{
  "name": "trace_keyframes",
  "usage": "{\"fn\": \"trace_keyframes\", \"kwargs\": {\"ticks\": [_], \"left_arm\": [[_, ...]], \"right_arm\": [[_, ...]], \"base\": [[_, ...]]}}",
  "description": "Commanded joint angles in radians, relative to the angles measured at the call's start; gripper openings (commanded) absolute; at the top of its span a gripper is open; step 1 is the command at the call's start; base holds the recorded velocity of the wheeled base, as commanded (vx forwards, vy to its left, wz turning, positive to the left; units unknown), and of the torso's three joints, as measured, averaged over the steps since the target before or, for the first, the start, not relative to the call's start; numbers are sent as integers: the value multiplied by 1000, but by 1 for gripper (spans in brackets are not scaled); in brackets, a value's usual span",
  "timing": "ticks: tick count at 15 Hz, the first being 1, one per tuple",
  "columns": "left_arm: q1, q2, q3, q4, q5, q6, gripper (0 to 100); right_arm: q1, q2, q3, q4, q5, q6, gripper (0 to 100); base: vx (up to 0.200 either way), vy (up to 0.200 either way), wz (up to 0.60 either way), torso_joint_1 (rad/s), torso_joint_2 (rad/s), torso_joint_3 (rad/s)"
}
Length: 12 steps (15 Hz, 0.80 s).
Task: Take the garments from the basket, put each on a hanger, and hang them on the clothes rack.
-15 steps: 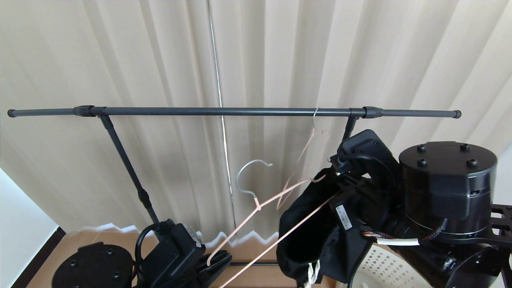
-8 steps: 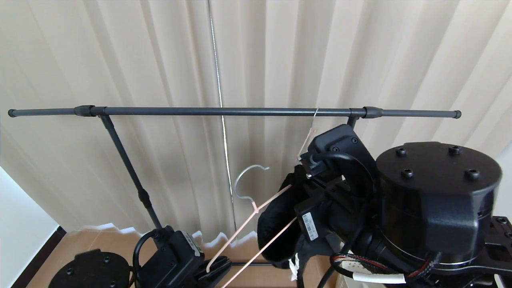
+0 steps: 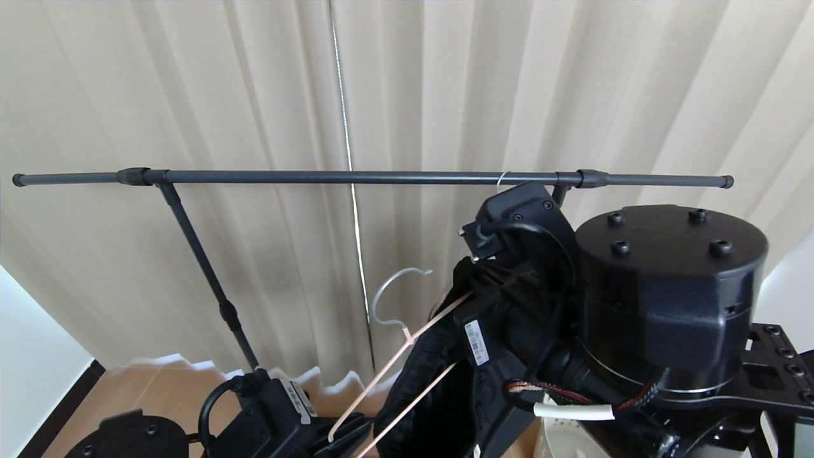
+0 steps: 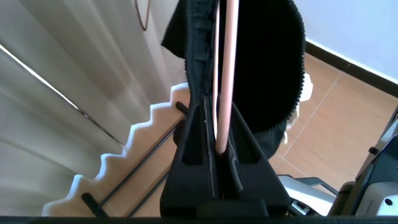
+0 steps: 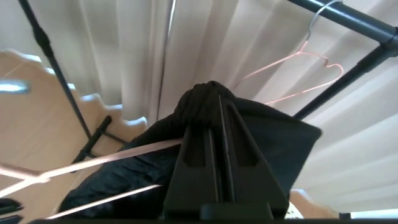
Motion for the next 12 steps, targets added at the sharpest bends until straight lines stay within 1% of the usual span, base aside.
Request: {"fn": "trace_keyframes", "kwargs": {"ticks": [1, 3, 5, 9, 10, 12], "left_arm": [[2, 10, -2, 1, -1, -2, 0], [3, 25, -5, -1, 3, -2, 0], [3, 28, -7, -1, 3, -7, 0], [5, 28, -7, -1, 3, -8, 0], [5, 28, -7, -1, 3, -8, 0], [5, 25, -7, -1, 3, -5, 0]], "right_arm": [[47, 1, -2, -2, 1, 17, 0], [89, 1, -2, -18, 1, 33, 0], [123, 2, 1, -65, 1, 37, 0], [130, 7, 4, -81, 1, 37, 0], [130, 5, 6, -81, 0, 43, 100], [116, -2, 9, -84, -5, 63, 100]], "base": [[0, 0, 0, 0, 0, 0], [0, 0, 0, 0, 0, 0], [0, 0, 0, 0, 0, 0], [0, 0, 0, 0, 0, 0], [0, 0, 0, 0, 0, 0], [0, 0, 0, 0, 0, 0]]}}
